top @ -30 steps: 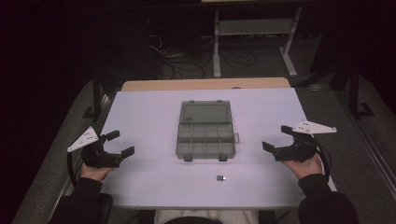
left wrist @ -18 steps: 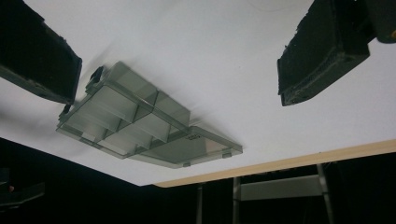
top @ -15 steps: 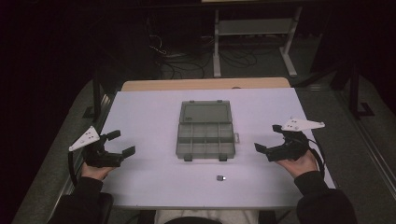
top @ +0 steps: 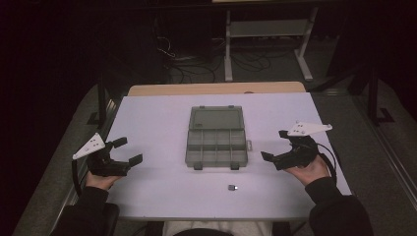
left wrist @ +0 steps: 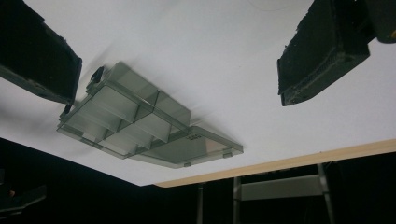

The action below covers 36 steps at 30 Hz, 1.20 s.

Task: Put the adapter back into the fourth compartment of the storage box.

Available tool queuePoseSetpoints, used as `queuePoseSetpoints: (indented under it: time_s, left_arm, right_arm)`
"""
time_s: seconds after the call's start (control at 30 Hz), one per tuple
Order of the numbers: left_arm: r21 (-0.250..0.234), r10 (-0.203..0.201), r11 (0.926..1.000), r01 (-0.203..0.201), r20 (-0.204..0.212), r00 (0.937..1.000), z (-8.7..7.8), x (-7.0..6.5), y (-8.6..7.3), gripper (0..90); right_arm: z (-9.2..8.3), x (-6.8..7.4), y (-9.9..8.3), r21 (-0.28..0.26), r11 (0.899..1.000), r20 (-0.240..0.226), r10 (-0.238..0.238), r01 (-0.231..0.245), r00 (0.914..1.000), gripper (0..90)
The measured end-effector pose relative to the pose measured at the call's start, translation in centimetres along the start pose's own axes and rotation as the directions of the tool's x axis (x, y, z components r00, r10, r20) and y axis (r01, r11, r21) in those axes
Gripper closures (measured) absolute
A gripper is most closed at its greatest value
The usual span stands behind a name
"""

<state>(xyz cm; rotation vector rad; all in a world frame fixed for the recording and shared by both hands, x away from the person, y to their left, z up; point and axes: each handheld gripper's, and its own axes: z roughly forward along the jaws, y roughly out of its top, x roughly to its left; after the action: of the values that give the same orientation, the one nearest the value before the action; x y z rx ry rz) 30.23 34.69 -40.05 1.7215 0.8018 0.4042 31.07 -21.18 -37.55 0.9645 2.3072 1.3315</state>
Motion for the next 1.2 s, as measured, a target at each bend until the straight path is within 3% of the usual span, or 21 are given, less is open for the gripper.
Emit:
queuePoseSetpoints:
  time_s: [0.7,1.2]
  left_arm:
    - [-0.003,0.001,1.0,-0.001,-0.001,1.0,0.0,0.0,0.0,0.0]
    - [-0.001,-0.001,1.0,0.001,0.004,1.0,0.0,0.0,0.0,0.0]
  right_arm:
    - [1.9,1.7,0.8,0.067,0.996,-0.083,-0.047,0.053,0.9955,0.0]
    - [3.0,2.7,1.2,0.103,0.991,-0.117,-0.077,0.09,0.9901,0.0]
